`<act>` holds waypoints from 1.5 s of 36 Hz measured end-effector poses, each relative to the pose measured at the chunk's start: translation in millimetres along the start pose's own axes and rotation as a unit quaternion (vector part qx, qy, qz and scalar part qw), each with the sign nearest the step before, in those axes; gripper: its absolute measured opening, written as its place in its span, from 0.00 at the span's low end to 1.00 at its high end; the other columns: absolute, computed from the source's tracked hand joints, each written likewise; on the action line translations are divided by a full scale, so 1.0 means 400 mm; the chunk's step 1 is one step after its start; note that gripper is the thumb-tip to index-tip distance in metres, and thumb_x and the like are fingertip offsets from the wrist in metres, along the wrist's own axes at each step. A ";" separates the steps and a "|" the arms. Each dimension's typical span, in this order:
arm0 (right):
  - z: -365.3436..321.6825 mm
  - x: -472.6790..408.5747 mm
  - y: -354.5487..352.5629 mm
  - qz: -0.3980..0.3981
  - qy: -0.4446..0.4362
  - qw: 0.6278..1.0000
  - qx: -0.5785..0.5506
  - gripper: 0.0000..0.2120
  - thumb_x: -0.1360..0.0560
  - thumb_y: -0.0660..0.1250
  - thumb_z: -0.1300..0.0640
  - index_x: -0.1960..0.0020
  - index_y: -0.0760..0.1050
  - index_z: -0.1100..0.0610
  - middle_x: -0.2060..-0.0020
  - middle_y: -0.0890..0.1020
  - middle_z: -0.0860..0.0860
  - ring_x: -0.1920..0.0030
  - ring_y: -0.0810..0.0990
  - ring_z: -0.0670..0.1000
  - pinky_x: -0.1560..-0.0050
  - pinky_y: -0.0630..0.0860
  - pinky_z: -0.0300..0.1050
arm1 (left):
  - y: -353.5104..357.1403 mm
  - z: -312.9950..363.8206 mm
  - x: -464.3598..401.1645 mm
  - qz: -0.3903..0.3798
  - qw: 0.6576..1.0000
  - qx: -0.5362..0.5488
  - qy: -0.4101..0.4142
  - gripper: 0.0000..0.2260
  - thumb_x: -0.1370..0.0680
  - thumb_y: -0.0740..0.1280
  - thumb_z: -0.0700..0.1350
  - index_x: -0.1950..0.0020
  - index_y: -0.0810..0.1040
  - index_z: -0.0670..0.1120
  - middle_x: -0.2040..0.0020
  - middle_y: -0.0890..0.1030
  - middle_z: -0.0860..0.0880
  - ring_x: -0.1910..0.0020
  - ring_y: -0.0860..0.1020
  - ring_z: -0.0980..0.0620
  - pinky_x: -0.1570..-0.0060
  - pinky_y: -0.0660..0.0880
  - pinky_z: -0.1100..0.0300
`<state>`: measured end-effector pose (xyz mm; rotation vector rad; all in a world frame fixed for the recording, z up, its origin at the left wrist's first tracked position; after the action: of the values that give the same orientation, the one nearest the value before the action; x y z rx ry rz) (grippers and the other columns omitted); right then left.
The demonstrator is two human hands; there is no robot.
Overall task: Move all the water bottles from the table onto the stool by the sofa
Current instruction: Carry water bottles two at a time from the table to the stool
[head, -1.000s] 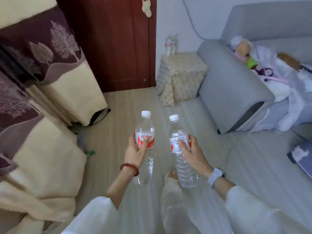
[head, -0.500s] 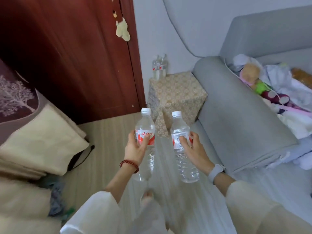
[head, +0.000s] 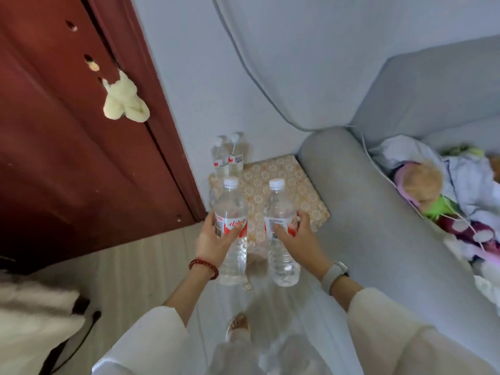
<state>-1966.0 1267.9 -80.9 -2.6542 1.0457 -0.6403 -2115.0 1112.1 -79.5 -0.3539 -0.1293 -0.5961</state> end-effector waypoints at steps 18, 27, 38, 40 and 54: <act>0.190 -0.838 -0.126 -0.003 0.045 0.996 0.080 0.33 0.33 0.74 0.49 0.38 0.57 0.52 0.52 0.73 0.46 0.58 0.75 0.46 0.69 0.68 0.29 | 0.421 -0.143 -0.686 0.036 0.992 -0.082 -0.086 0.33 0.35 0.76 0.49 0.35 0.64 0.52 0.39 0.72 0.45 0.40 0.70 0.45 0.43 0.72 0.47; 0.210 -1.034 -0.073 -0.014 -0.001 1.000 0.016 0.34 0.32 0.74 0.57 0.35 0.57 0.55 0.49 0.70 0.43 0.49 0.73 0.44 0.62 0.69 0.19 | 0.487 -0.185 -0.866 0.030 0.994 -0.081 -0.061 0.33 0.33 0.75 0.43 0.33 0.64 0.53 0.39 0.73 0.50 0.42 0.71 0.50 0.46 0.75 0.53; 0.210 -1.050 -0.023 -0.138 -0.013 0.990 0.019 0.45 0.33 0.74 0.55 0.26 0.48 0.46 0.28 0.61 0.50 0.28 0.62 0.50 0.30 0.65 0.56 | 0.490 -0.131 -0.895 0.019 0.989 -0.147 -0.021 0.39 0.31 0.73 0.40 0.27 0.55 0.51 0.28 0.63 0.46 0.33 0.67 0.45 0.41 0.73 0.45; 0.197 -1.051 -0.032 -0.153 -0.025 0.987 0.046 0.46 0.33 0.73 0.52 0.27 0.45 0.41 0.27 0.60 0.48 0.28 0.61 0.48 0.30 0.64 0.55 | 0.477 -0.092 -0.887 0.032 0.981 -0.191 0.021 0.37 0.32 0.74 0.43 0.28 0.58 0.51 0.28 0.62 0.47 0.32 0.66 0.47 0.43 0.74 0.49; 0.118 -1.062 -0.039 -0.075 -0.111 0.986 0.100 0.29 0.32 0.73 0.51 0.38 0.61 0.41 0.43 0.75 0.44 0.42 0.74 0.47 0.45 0.76 0.42 | 0.451 0.072 -0.915 0.115 0.875 -0.437 0.176 0.23 0.42 0.80 0.41 0.49 0.79 0.42 0.59 0.84 0.47 0.55 0.81 0.45 0.54 0.71 0.51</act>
<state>-2211.8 1573.7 -251.3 -2.5698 0.6883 -0.4379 -2313.3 1453.8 -185.0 -1.1145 0.5533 -0.4429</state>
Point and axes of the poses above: each hand's wrist, its own x-axis away from the middle knuckle, its own y-axis out of the palm, z = x × y, the point moved 8 cm from there along -x, towards the middle knuckle
